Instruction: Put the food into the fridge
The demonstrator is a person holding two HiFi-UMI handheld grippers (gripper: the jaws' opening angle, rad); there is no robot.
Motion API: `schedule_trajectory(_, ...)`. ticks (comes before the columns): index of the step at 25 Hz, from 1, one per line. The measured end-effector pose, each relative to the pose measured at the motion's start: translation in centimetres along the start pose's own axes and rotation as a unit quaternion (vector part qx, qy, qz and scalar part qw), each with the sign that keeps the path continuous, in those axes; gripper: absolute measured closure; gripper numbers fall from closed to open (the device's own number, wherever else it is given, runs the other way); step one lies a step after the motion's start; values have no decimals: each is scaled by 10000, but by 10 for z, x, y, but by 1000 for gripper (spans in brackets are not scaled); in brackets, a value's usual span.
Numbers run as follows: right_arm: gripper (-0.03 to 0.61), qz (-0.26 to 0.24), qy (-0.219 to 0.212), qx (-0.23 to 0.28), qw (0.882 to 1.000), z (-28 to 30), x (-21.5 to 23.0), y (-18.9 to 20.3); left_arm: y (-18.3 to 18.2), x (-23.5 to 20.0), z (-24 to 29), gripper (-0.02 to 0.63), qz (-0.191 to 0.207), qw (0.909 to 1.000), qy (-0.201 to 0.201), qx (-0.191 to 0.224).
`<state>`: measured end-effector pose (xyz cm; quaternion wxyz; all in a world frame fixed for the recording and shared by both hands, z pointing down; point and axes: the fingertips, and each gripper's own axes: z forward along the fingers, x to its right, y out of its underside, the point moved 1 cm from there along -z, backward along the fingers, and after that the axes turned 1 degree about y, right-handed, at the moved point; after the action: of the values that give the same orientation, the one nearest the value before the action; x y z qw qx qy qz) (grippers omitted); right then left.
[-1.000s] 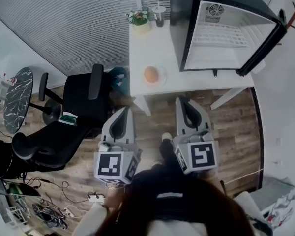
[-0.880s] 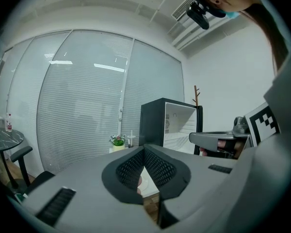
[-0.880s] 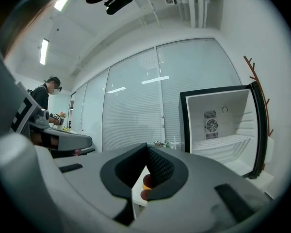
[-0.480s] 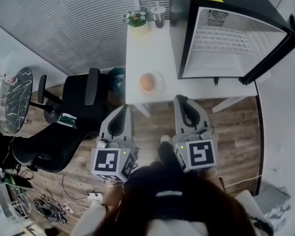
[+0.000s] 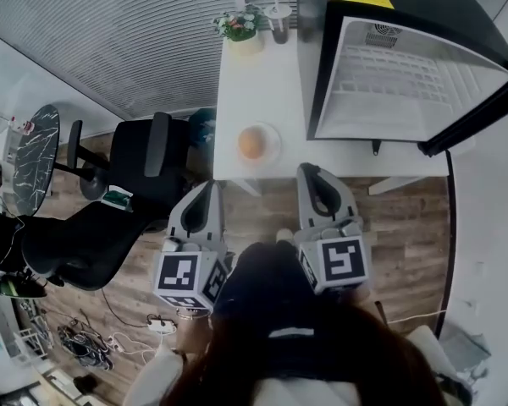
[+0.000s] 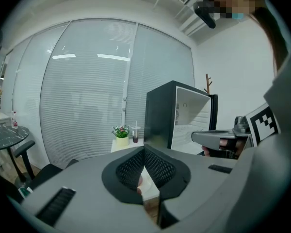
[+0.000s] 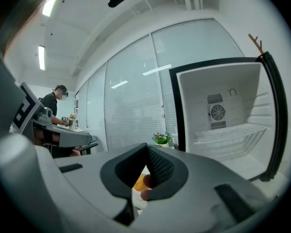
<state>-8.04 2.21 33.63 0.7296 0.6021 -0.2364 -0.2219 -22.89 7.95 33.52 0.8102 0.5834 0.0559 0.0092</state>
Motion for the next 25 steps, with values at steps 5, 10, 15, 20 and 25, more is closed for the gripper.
schedule_trajectory(5,583,19,-82,-131,9999,10,2,7,6,-8,8,614,44,9999,-44,-106)
schedule_trajectory(10,583,138,-39,-350,9993,21,7,15,12,-15,21,614,-17,9997,-39,-254)
schedule_trajectory(15,583,84,3,-493,9987,37,12,21,16,-25,41,614,-74,9993,48,-376)
schedule_trajectory(20,583,103,48,-731,9973,54,12,30,17,-40,59,614,-170,9988,90,-439)
schedule_trajectory(25,583,4,169,-960,9952,67,13,44,28,-54,75,614,-142,9978,91,-635)
